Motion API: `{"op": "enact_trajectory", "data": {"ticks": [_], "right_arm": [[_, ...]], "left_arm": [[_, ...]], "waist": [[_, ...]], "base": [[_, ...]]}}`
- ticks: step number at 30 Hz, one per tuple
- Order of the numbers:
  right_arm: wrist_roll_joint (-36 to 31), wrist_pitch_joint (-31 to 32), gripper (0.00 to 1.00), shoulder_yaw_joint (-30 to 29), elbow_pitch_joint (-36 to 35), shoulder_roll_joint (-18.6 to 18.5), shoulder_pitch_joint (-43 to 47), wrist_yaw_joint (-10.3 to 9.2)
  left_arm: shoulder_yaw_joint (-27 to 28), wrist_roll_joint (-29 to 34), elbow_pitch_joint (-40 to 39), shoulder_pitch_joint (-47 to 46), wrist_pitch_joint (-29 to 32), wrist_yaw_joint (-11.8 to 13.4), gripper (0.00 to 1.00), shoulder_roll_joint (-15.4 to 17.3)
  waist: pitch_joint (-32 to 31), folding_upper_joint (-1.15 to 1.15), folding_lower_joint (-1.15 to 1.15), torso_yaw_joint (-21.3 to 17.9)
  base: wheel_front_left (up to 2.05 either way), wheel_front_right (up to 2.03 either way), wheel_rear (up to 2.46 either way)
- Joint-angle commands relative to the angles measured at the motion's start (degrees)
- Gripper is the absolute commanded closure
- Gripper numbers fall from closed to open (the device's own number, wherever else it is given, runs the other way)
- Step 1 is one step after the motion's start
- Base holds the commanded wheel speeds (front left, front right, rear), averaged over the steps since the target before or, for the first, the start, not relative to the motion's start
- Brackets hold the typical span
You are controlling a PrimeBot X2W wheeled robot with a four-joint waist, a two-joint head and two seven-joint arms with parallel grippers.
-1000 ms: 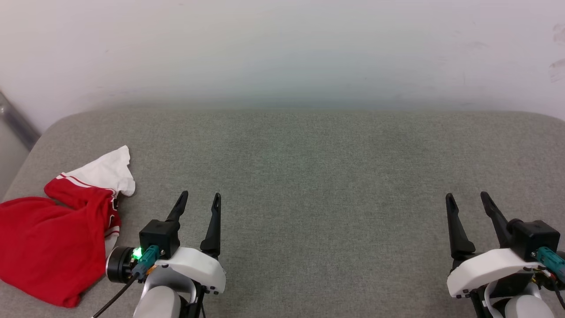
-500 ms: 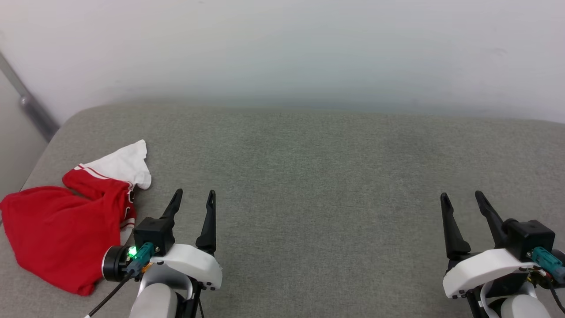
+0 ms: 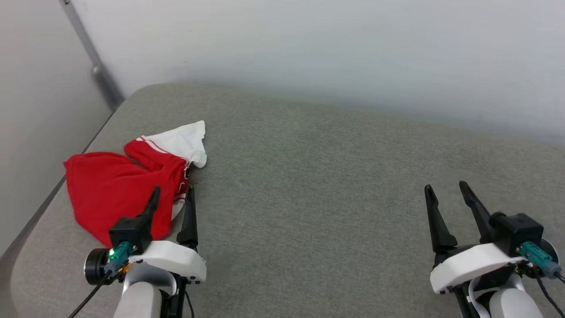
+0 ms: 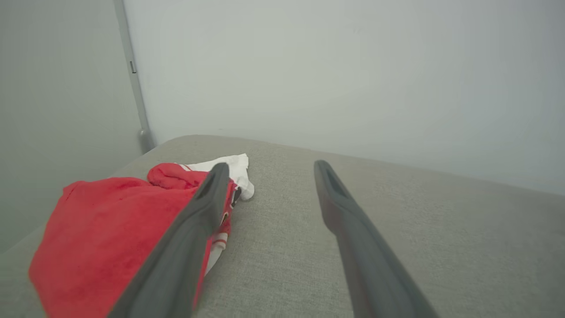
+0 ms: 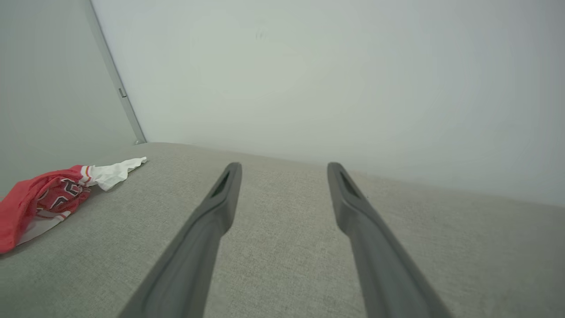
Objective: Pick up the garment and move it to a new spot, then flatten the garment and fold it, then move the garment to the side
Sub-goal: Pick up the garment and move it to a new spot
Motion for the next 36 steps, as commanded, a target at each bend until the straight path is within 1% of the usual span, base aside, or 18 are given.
{"op": "enact_trajectory", "data": {"ticks": [1,10,14,18,23,26,28,31,33,36], "right_arm": [[0.30,-0.34,0.00,0.44,-0.34,-0.19,-0.68,-0.02],[1.11,-0.04,0.00,2.52,-1.09,-0.59,-1.07,-0.02],[1.02,0.05,0.00,2.83,-1.28,-0.70,-1.25,-0.02],[1.20,0.39,0.00,3.08,-1.45,-0.86,-1.50,-0.02],[1.34,0.82,0.00,3.58,-1.66,-1.14,-2.24,-0.02],[1.46,1.05,0.00,3.91,-1.84,-1.50,-2.81,-0.02],[1.37,1.42,0.00,3.91,-2.12,-1.86,-3.24,-0.02],[0.78,1.90,0.00,4.16,-2.57,-2.50,-4.12,-0.02],[0.69,2.00,0.00,4.32,-2.79,-2.59,-4.89,-0.02],[0.47,1.80,0.00,4.70,-3.09,-2.87,-6.31,-0.02]], "left_arm": [[0.40,0.01,-0.24,0.38,-0.15,-0.07,0.00,0.00],[3.44,-0.32,-1.20,1.79,-0.15,-0.34,0.00,-0.01],[4.62,-0.04,-1.60,2.27,-0.15,-0.19,0.00,0.00],[5.75,0.00,-1.77,2.66,-0.16,-0.43,0.00,0.00],[6.74,-0.11,-2.27,2.37,-0.15,-0.32,0.00,-0.03],[7.32,-0.41,-2.34,0.95,-0.16,-0.24,0.00,-0.06],[7.31,-0.20,-2.25,-0.59,-0.16,-0.62,0.00,0.02],[7.24,-0.61,0.05,-3.46,-0.15,-1.48,0.00,1.42],[7.58,-1.24,1.91,-6.62,-0.11,-1.99,0.00,3.36],[7.13,-2.45,4.84,-11.72,2.45,-2.66,0.00,6.50]], "waist": [[0.24,0.00,0.00,2.57],[0.68,0.00,0.00,8.94],[0.85,0.00,0.00,10.63],[1.28,0.00,0.00,11.34],[2.30,0.00,0.00,11.02],[3.08,0.00,0.00,10.38],[3.97,0.00,0.00,9.86],[5.42,0.00,0.00,8.70],[6.71,0.00,0.00,7.53],[9.16,0.00,0.00,5.53]], "base": [[0.00,0.00,0.00],[0.00,0.00,0.00],[0.00,0.00,0.00],[0.00,0.00,0.00],[0.00,0.00,0.00],[0.00,0.00,0.00],[0.00,0.00,0.00],[0.00,0.00,0.00],[0.00,0.00,0.00],[0.00,0.00,0.00]]}}
